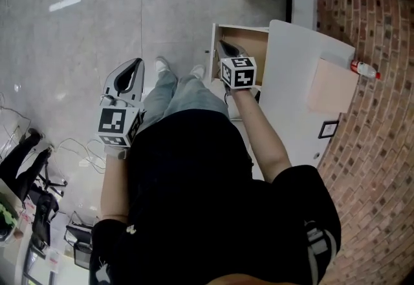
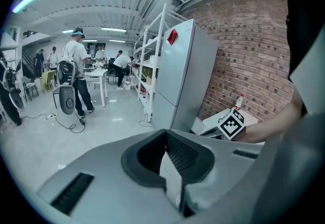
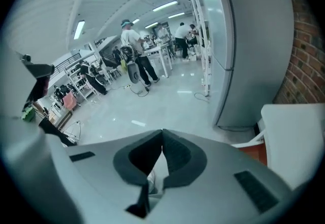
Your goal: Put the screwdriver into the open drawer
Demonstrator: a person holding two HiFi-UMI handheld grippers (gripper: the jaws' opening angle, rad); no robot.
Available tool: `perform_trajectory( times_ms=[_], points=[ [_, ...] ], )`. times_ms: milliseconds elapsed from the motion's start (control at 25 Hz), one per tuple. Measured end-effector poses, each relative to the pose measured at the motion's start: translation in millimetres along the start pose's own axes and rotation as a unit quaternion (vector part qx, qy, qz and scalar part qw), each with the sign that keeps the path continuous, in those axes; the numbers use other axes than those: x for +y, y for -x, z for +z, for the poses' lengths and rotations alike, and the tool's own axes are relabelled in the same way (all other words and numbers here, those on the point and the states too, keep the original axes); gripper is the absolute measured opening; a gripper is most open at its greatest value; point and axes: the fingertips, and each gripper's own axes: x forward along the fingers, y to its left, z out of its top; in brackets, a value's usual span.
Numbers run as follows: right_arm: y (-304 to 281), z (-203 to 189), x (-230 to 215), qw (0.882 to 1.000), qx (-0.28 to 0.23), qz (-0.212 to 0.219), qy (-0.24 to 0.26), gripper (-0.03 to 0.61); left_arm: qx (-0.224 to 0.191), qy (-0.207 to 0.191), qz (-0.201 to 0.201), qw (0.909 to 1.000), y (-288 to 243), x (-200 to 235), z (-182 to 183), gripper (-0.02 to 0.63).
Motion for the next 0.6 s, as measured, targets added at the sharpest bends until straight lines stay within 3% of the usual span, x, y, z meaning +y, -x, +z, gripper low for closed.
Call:
perform_trajectory(
  times_ms=[360, 600],
  points=[
    [89, 106, 53, 0.990, -0.117, 0.021, 0.078, 0.011, -0.068, -0.023, -0.011, 0.9974, 17, -4, 61, 0.005],
    [144, 158, 85, 0.973, -0.199, 0.035, 0.108, 0.011, -0.110, -0.041, -0.020, 0.9930, 35, -13, 98, 0.005]
  ],
)
